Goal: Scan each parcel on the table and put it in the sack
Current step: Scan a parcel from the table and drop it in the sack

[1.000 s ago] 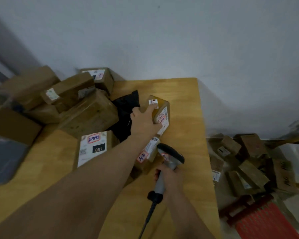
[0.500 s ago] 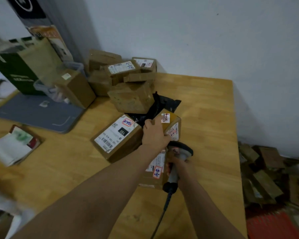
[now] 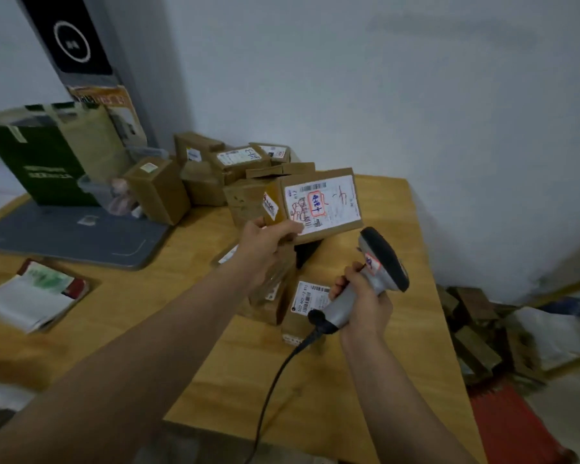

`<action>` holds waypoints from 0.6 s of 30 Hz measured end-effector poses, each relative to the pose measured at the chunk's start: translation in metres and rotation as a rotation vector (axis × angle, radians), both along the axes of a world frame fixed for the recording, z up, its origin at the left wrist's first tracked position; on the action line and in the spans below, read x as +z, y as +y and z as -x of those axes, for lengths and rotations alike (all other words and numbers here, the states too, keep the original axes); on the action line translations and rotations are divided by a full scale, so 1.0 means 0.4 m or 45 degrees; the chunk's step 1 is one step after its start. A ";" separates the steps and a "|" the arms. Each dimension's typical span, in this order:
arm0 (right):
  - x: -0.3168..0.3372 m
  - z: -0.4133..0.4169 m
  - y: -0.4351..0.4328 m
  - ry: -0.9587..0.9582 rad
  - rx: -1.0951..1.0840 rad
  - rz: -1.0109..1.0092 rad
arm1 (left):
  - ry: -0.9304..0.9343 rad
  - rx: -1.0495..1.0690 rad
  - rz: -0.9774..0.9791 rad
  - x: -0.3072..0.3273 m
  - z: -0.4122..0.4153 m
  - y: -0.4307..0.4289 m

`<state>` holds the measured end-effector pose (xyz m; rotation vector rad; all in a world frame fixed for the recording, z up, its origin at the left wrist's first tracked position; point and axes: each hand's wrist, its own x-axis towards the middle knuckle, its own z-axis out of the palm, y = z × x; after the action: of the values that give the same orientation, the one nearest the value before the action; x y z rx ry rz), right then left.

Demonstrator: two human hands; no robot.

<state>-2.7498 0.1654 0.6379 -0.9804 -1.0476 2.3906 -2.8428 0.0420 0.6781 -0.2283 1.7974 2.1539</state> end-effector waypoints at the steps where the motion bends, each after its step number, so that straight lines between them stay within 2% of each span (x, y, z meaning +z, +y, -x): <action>1: 0.015 -0.002 -0.018 0.038 -0.021 -0.002 | -0.023 -0.015 -0.001 0.000 -0.009 -0.047; 4: 0.053 0.006 -0.076 0.109 -0.007 -0.021 | -0.022 0.041 0.022 -0.001 -0.042 -0.189; 9: 0.079 0.043 -0.213 0.079 0.216 -0.125 | -0.036 0.167 0.074 -0.008 -0.123 -0.395; 12: 0.085 0.052 -0.308 0.082 0.420 -0.260 | -0.031 0.255 0.112 -0.010 -0.172 -0.499; 15: 0.089 0.043 -0.391 0.119 0.631 -0.454 | 0.016 0.472 0.174 -0.013 -0.219 -0.600; 18: 0.096 0.019 -0.465 0.165 0.956 -0.605 | 0.064 0.673 0.256 -0.020 -0.271 -0.685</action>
<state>-2.7573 -0.0204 0.6762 -0.2727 -2.0764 2.4623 -2.7344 -0.2321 0.6701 -0.7818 2.1728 2.3160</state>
